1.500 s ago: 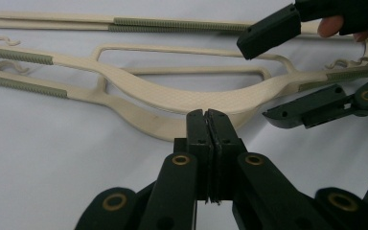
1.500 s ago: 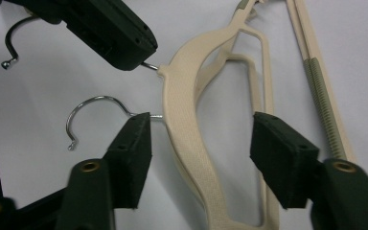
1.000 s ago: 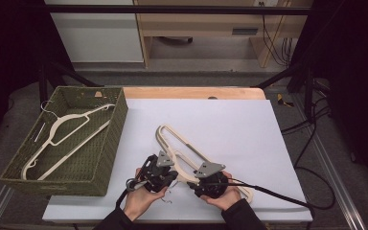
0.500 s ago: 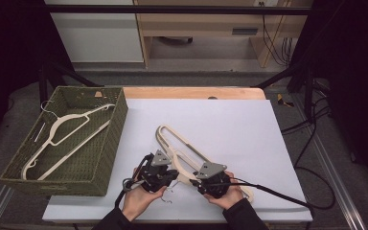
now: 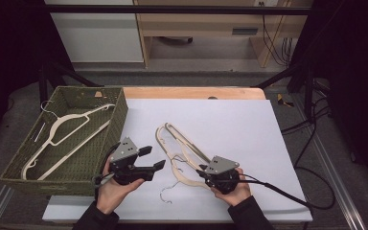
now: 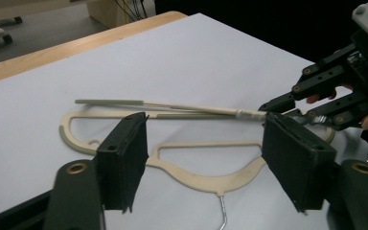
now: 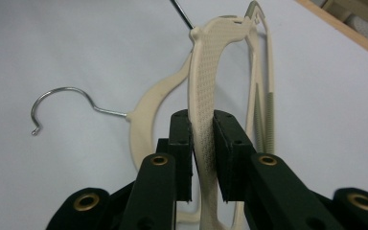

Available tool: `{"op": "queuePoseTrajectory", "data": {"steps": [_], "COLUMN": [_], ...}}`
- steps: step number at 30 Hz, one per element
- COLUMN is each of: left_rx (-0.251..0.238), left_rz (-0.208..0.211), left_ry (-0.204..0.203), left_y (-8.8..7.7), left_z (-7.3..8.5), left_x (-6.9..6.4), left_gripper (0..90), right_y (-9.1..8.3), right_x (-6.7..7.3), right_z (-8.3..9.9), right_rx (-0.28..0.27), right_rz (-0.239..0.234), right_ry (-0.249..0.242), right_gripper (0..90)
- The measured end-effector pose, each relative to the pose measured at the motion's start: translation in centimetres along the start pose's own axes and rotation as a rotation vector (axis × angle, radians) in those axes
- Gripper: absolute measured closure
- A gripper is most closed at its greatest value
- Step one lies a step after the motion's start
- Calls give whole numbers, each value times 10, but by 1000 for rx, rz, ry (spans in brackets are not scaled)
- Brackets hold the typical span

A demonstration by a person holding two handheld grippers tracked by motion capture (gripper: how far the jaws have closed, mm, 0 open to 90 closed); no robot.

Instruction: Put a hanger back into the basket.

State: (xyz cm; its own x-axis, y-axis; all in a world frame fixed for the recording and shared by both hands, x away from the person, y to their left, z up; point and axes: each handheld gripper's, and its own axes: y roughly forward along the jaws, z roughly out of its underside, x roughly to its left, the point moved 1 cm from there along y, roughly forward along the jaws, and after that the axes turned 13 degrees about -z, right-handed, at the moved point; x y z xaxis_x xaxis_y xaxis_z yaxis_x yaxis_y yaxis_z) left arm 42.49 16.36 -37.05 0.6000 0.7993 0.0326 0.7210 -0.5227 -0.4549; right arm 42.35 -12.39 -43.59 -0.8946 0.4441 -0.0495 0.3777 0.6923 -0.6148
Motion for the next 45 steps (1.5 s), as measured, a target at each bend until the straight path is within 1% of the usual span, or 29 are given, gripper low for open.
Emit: {"op": "queuePoseTrajectory", "data": {"steps": [3,6,9,11,14,16,18,19,22,25,28,31,34,40,45], "left_rx": [1,-8,-11,-12,-12,-8,-7,-5,-8,-11,-20,-24,-26,-22,-13], "left_rz": [1,-1,-12,-15,-10,-16,-17,-20,-19,-15,-11,-3,3,19,37], "left_ry": [7,16,38,49,59,67,67,66,63,58,54,66,76,101,123], "left_y": [0,3,6,8,10,11,11,11,10,9,6,4,3,2,4], "left_z": [3,5,8,9,11,12,12,12,12,11,9,7,6,3,2], "left_x": [4,6,7,7,7,7,7,7,7,8,9,8,6,0,-7], "left_gripper": [240,192,127,103,92,89,88,88,88,88,89,88,86,86,91], "right_y": [-7,-13,-18,-22,-27,-30,-33,-35,-39,-44,-48,-50,-49,-42,-38], "right_x": [-4,-9,-14,-17,-20,-24,-27,-29,-31,-32,-30,-28,-23,-14,-7], "right_z": [-1,0,1,1,1,3,4,4,6,5,2,-1,-4,-11,-16], "right_rx": [-12,-35,-48,-51,-56,-62,-65,-63,-75,-86,-121,-142,-146,-156,-153], "right_rz": [15,29,49,66,101,130,149,158,150,129,88,41,1,-103,-159], "right_ry": [5,29,43,46,58,63,79,77,100,101,107,109,102,87,81], "right_gripper": [805,813,823,830,844,854,863,866,867,867,868,868,868,868,868]}}
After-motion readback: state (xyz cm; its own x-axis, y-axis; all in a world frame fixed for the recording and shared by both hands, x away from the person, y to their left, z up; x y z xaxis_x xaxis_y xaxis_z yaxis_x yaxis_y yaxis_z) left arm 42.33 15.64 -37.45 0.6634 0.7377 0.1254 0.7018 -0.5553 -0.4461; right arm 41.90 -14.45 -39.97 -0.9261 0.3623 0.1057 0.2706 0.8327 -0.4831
